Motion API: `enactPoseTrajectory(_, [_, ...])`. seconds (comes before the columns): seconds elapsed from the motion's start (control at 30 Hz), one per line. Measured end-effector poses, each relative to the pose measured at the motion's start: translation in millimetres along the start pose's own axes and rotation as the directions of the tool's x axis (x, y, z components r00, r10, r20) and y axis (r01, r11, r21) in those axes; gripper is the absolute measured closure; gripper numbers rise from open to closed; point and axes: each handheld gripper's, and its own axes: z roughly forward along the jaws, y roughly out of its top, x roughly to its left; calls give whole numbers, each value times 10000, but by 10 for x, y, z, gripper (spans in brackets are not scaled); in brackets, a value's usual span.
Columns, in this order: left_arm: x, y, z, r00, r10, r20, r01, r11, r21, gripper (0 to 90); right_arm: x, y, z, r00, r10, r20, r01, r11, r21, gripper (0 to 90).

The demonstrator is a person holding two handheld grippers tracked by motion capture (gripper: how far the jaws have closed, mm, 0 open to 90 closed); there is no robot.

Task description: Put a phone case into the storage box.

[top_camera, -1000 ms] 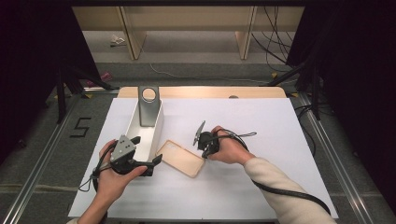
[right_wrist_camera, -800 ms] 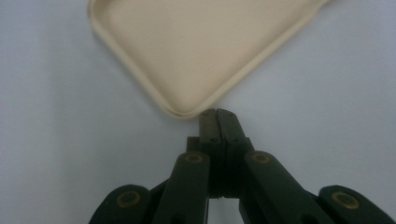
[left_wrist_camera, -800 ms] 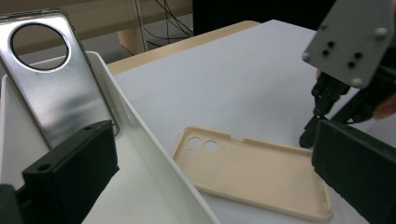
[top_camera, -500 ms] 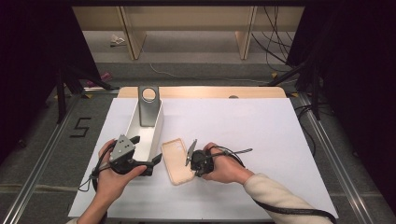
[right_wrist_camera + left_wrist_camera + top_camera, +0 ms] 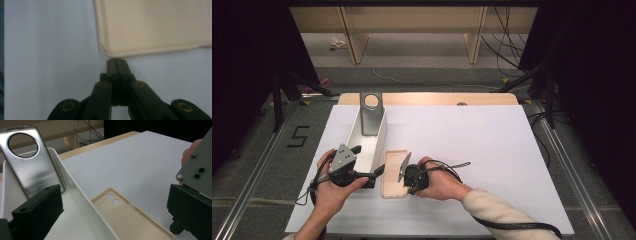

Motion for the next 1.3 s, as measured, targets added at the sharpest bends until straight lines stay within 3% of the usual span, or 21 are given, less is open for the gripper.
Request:
enactPoseTrajectory(0.27, [-5, -8, 8, 10000, 38, 39, -38, 10000, 63, 0, -6, 15, 29, 9995, 310, -10, -311, 9990, -318, 900])
enactPoseTrajectory(0.43, [-12, 4, 0, 10000, 63, 38, -63, 10000, 37, 0, -3, 25, 39, 9997, 240, 50, -237, 9980, -590, 900])
enactPoseTrajectory(0.63, [-18, -7, 8, 9999, 96, 83, -97, 9999, 113, 0, -38, -42, -92, 9987, 407, 293, -376, 9944, -986, 824])
enactPoseTrajectory(0.73, [-11, -1, 0, 9999, 114, 111, -115, 9999, 119, 0, -101, -173, -201, 9965, 596, 592, -497, 9864, -1569, 755])
enactPoseTrajectory(0.9, [-14, -9, 13, 9999, 101, 114, -102, 9998, 151, 0, -217, -488, -404, 9842, 1491, 955, -1183, 9550, -2721, 596])
enactPoseTrajectory(1.07, [-22, -9, 21, 9998, 157, 154, -160, 9997, 187, 0, -307, -803, -566, 9678, 2365, 861, -1866, 9037, -3853, 457])
enactPoseTrajectory(1.3, [-20, -6, 19, 9998, 114, 175, -116, 9998, 150, 0, -348, -1203, -727, 9418, 3279, 742, -2517, 8340, -4911, 341])
